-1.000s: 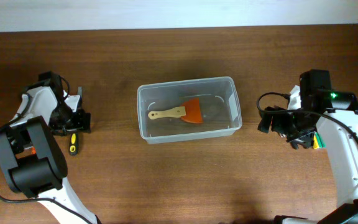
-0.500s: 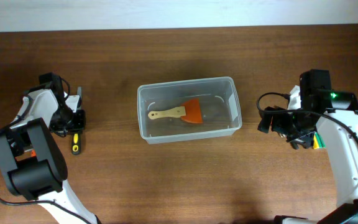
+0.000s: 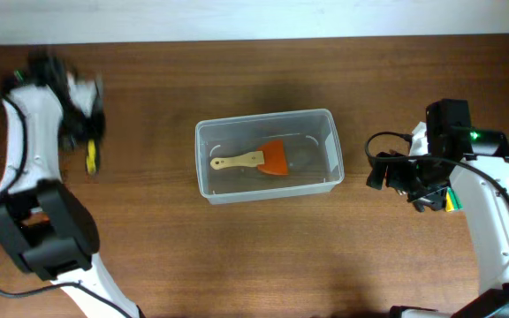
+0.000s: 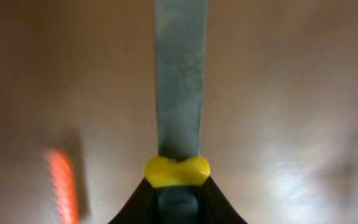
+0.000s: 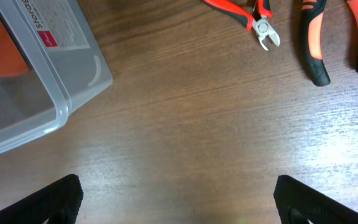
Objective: Pack container
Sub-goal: 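Grasp the yellow-black file by its handle with the left gripper, then carry the file with the left gripper and lower it into the box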
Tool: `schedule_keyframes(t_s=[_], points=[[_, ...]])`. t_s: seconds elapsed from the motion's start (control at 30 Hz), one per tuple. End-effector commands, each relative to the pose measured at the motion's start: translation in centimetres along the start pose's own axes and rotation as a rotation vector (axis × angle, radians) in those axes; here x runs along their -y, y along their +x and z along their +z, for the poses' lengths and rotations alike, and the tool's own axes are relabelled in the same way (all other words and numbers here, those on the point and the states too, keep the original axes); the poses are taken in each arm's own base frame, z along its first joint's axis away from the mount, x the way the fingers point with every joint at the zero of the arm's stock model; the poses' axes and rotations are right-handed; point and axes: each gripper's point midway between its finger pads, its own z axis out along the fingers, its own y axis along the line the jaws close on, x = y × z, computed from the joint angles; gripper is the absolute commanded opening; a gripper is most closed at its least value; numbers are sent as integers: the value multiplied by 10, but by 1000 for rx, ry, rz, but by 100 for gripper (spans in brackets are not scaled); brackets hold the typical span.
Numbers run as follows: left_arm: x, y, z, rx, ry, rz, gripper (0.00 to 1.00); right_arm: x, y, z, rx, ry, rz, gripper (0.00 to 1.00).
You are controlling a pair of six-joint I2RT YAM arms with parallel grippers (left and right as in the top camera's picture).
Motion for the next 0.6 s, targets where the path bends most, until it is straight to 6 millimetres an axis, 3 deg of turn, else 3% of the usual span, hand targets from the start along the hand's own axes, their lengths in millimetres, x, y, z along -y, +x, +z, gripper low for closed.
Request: schedule_keyframes(t_s=[0.0,0.07,0.13,0.2,0.3,0.4,0.57], points=[[88,-57,-93,283,143,202,2,2,-5,-5,22,6,-5,99],[137,-66,-121,365,159,390,2,2,-5,-5,22,6,-5,99],[188,-60,-130,388,151,604,2,2,-5,-5,22,6,-5,99],[225,-44,-121,344,123,808,2,2,-5,-5,22,6,-5,99],[277,-2,-86,205,124,1162,2,2,-5,-5,22,6,-5,99],[299,23,-41,77,89,1341,2,2,-5,-5,22,6,-5,98],[309,39,28,-66,10,1442,2,2,-4,-5,19,6,-4,99]])
